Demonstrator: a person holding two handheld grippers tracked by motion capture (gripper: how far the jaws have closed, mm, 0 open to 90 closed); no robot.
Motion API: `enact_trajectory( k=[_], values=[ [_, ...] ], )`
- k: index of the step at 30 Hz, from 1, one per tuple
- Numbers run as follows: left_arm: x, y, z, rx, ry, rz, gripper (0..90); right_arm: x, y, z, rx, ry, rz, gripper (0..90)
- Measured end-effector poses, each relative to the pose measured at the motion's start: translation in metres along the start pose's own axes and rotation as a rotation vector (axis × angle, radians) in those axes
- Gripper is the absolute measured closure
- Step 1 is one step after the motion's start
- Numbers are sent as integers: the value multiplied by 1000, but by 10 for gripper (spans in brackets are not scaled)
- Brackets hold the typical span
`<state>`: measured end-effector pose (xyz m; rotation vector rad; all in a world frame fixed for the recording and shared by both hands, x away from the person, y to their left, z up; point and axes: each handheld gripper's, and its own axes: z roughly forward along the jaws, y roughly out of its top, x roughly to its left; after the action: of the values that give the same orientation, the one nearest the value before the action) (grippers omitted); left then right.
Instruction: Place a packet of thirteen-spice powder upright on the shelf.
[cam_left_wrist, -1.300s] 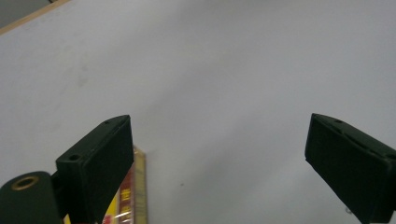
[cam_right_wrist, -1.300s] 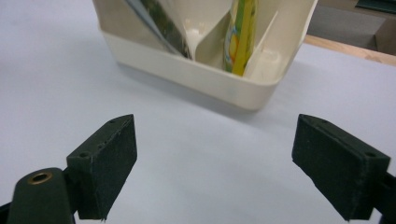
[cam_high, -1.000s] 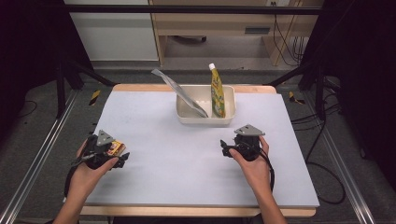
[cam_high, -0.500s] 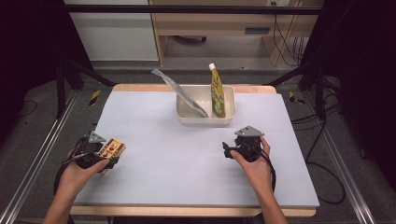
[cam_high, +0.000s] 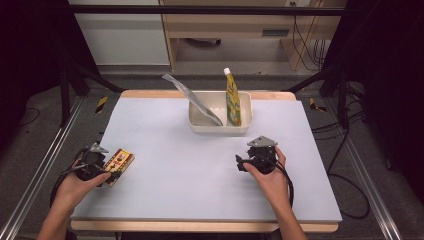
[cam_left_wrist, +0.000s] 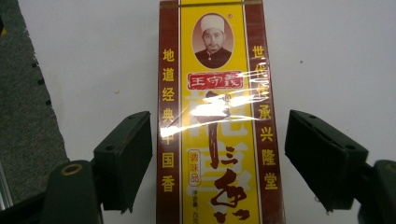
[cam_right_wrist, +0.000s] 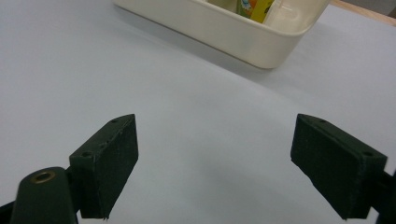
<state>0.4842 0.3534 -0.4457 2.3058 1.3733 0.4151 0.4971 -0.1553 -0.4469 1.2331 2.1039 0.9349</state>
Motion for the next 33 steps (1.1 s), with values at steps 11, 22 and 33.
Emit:
enact_trajectory(
  k=[11,22,33],
  values=[
    [1,2,4,31,-9,18,285,2,0,2,8,12,-1,155],
    [2,4,11,56,-9,29,291,5,0,4,19,21,-9,154],
    [-1,10,5,38,-11,53,318,5,0,3,15,27,-8,153]
  ],
)
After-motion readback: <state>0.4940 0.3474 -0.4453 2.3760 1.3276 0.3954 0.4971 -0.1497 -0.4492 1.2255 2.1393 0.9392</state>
